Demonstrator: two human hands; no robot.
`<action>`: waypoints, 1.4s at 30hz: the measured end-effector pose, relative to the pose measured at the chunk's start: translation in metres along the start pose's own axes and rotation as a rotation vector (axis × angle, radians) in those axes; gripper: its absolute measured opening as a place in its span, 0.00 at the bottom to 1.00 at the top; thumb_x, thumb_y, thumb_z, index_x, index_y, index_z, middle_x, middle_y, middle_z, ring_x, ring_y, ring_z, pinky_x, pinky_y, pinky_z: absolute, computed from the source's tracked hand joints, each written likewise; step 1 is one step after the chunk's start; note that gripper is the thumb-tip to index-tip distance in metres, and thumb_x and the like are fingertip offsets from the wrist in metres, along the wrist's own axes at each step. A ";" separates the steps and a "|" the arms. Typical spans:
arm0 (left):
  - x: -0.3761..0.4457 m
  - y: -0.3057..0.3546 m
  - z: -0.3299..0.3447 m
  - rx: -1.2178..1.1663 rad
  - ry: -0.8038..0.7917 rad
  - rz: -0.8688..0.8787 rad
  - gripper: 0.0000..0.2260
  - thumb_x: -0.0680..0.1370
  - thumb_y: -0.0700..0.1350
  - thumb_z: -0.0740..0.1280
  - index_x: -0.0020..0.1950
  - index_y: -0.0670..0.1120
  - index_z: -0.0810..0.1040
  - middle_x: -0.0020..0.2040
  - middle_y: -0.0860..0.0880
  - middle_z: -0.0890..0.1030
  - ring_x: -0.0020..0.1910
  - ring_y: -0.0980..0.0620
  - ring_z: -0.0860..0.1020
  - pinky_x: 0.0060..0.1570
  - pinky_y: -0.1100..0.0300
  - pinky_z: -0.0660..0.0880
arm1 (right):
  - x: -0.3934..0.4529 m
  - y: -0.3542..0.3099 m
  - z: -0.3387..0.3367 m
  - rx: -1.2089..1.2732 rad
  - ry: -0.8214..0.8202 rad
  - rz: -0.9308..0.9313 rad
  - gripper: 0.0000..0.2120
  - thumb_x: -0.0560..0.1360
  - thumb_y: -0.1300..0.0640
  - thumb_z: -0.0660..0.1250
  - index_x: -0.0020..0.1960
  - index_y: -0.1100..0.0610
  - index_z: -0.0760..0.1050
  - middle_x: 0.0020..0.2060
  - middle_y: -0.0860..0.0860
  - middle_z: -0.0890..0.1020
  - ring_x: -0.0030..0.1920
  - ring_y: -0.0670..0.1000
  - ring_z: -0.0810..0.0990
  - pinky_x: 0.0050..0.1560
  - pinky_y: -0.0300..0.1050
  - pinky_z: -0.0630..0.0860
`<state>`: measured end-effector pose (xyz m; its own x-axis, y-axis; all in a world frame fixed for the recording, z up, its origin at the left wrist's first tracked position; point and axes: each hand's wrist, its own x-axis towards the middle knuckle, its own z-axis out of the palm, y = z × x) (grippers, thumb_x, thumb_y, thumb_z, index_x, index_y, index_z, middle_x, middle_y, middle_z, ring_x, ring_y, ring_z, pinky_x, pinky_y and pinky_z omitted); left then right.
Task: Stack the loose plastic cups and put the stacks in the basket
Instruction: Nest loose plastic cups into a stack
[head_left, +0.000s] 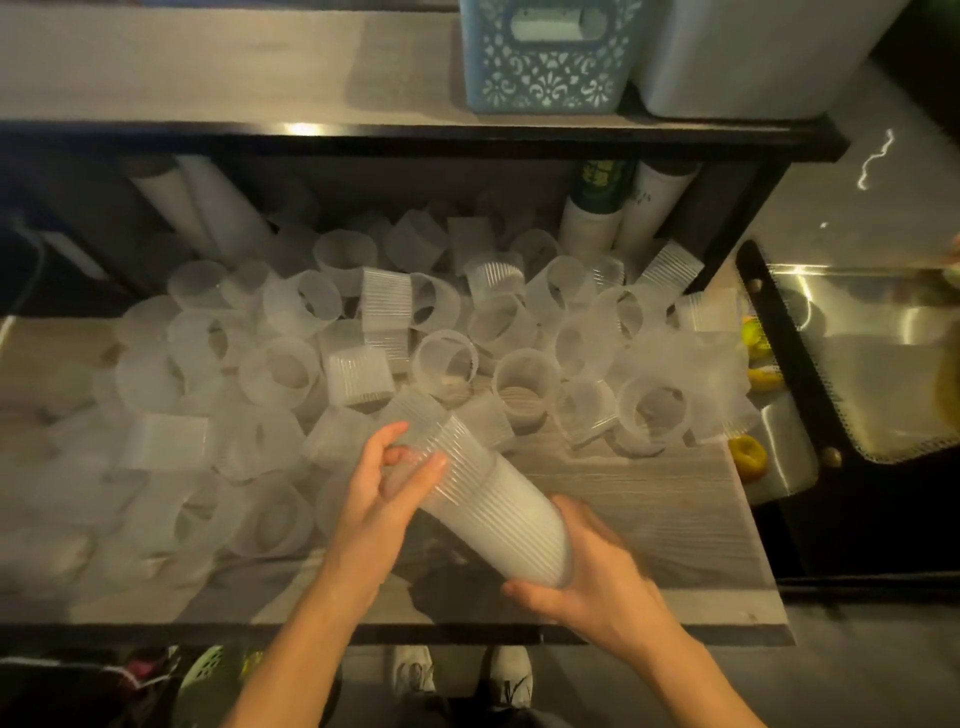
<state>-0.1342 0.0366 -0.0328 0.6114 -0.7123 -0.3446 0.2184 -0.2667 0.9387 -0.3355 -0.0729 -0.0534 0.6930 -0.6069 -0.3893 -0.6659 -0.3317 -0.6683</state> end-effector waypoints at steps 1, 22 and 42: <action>-0.004 0.001 -0.001 0.030 -0.022 0.019 0.36 0.60 0.69 0.73 0.66 0.60 0.73 0.61 0.55 0.76 0.57 0.61 0.77 0.58 0.57 0.73 | 0.001 -0.008 0.002 -0.009 -0.002 -0.004 0.34 0.64 0.34 0.75 0.61 0.37 0.59 0.55 0.35 0.68 0.54 0.41 0.72 0.53 0.43 0.74; -0.015 -0.043 -0.070 0.836 0.301 0.182 0.39 0.70 0.70 0.64 0.75 0.52 0.61 0.70 0.53 0.65 0.68 0.53 0.66 0.64 0.54 0.69 | 0.024 -0.041 0.030 -0.001 0.094 0.034 0.36 0.58 0.30 0.73 0.60 0.40 0.63 0.53 0.41 0.75 0.52 0.44 0.76 0.47 0.47 0.77; -0.020 0.001 -0.085 0.403 0.313 0.088 0.28 0.73 0.65 0.65 0.72 0.62 0.66 0.61 0.60 0.71 0.57 0.62 0.71 0.50 0.62 0.71 | 0.024 -0.037 0.025 0.002 -0.005 0.017 0.37 0.59 0.32 0.74 0.62 0.37 0.60 0.55 0.39 0.74 0.54 0.41 0.75 0.51 0.47 0.76</action>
<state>-0.0816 0.1058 -0.0240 0.8261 -0.5314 -0.1874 -0.1172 -0.4873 0.8653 -0.2869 -0.0570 -0.0539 0.6828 -0.6088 -0.4039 -0.6770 -0.3194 -0.6630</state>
